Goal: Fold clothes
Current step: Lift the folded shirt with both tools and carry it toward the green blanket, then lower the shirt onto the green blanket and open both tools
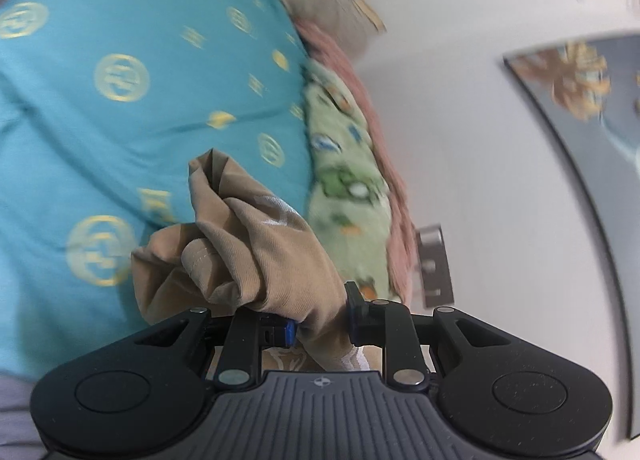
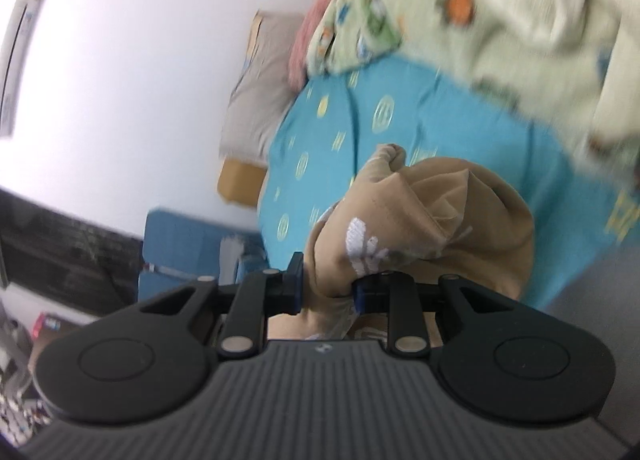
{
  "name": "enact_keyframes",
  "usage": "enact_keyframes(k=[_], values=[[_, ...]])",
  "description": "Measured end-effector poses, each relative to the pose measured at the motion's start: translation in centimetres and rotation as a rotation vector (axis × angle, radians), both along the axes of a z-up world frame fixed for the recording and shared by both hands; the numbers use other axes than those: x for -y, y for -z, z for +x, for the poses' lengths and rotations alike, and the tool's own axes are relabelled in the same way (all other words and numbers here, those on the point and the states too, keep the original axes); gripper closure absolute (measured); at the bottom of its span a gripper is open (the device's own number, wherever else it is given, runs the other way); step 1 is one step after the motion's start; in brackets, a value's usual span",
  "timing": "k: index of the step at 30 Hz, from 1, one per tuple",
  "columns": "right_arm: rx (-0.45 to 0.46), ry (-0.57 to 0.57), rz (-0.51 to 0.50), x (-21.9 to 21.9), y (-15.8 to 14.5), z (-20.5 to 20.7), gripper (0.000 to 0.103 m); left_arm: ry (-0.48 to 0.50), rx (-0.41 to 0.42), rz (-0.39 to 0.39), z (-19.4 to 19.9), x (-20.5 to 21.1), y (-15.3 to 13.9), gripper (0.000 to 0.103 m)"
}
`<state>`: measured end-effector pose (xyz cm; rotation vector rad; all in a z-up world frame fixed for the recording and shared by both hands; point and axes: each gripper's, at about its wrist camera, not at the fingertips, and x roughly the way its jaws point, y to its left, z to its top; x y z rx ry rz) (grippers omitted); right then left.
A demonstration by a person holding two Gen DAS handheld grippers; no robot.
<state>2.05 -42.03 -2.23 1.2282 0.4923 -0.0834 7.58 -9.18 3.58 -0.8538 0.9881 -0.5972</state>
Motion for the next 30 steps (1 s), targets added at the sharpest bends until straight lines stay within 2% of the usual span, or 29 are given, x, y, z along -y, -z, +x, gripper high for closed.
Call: enact_keyframes(k=[3,6,11,13,15,17,18,21,22,23,24,26,28,30], values=[[-0.005,0.062,-0.038,5.5,-1.9,0.5,0.076,0.086,0.034,0.029,2.9,7.6,-2.1,0.079],[0.028,0.140,-0.125,11.6,-5.0,2.2,0.076,0.165,0.079,0.021,6.4,16.1,-4.5,0.080],[0.116,0.280,-0.305,21.0,-10.8,4.2,0.077,0.250,0.186,-0.058,11.1,29.5,-7.9,0.080],[0.148,0.310,-0.386,23.4,-11.9,4.4,0.076,0.269,0.237,-0.058,11.5,33.6,-7.7,0.080],[0.121,0.341,-0.439,25.0,-11.0,3.9,0.076,0.300,0.278,-0.046,11.8,37.4,-6.7,0.080],[0.077,0.371,-0.454,26.2,-9.0,3.2,0.076,0.340,0.304,0.007,10.6,39.3,-3.9,0.079],[0.027,0.365,-0.441,26.5,-7.2,2.7,0.076,0.370,0.310,0.046,10.0,39.9,-2.3,0.079],[-0.127,0.338,-0.394,27.1,-1.8,1.3,0.076,0.490,0.341,0.210,7.2,40.8,2.9,0.079],[-0.171,0.317,-0.361,27.0,0.1,0.8,0.076,0.497,0.335,0.250,6.3,40.5,4.4,0.080],[-0.210,0.299,-0.330,26.9,1.8,0.3,0.076,0.498,0.349,0.261,5.8,40.1,5.2,0.079],[-0.203,0.301,-0.317,26.5,3.1,-0.3,0.076,0.499,0.364,0.273,5.2,39.7,5.9,0.078],[-0.183,0.307,-0.337,25.6,3.6,-1.0,0.075,0.496,0.394,0.285,4.5,39.1,6.7,0.075],[-0.208,0.307,-0.360,24.8,2.9,-1.0,0.073,0.495,0.400,0.304,4.3,38.9,6.1,0.070],[-0.244,0.303,-0.378,24.2,2.1,-0.9,0.072,0.504,0.427,0.337,3.7,38.3,4.6,0.052]])
